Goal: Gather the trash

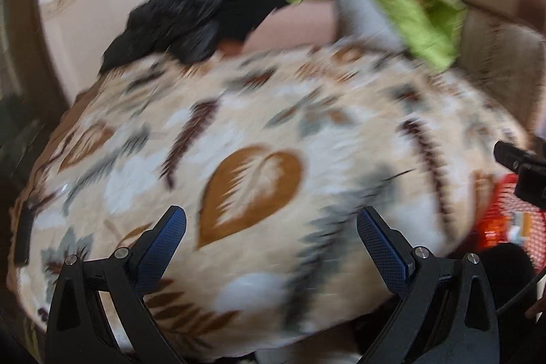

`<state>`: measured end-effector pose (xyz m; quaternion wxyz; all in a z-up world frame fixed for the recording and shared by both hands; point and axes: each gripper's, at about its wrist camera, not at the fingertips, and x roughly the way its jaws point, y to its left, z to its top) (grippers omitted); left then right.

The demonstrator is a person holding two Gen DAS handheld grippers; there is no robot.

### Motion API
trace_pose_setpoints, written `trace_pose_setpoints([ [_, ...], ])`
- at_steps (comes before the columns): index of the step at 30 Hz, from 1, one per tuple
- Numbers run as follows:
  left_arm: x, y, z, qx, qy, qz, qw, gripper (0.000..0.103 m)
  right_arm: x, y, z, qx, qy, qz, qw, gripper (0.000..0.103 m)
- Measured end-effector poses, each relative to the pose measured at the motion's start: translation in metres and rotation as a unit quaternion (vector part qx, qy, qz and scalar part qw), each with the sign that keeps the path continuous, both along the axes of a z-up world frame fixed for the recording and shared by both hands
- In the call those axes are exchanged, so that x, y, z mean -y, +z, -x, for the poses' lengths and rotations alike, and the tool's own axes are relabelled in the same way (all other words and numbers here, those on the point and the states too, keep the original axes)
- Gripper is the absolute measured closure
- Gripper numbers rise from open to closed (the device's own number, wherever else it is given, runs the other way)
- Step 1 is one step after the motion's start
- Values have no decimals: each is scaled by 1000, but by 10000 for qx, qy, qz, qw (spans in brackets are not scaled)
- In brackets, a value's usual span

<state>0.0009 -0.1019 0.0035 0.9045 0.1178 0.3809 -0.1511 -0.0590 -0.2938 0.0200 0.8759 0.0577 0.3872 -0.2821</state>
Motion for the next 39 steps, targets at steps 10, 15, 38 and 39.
trace_pose_setpoints([
  [10, -31, -64, -125, -1292, 889, -119, 9876, 3, -14, -105, -175, -1540, 411, -1396, 9773, 1],
  [15, -39, -82, -166, -1077, 1164, -54, 9873, 3, -13, -112, -212, -1045, 223, -1162, 9875, 1],
  [38, -36, -92, -187, -697, 1086, 24, 9916, 0, -17, -119, -206, -339, 310, -950, 9944, 0],
  [39, -37, -92, -187, -692, 1084, 23, 9917, 0, -17, -118, -206, -339, 310, -951, 9944, 0],
])
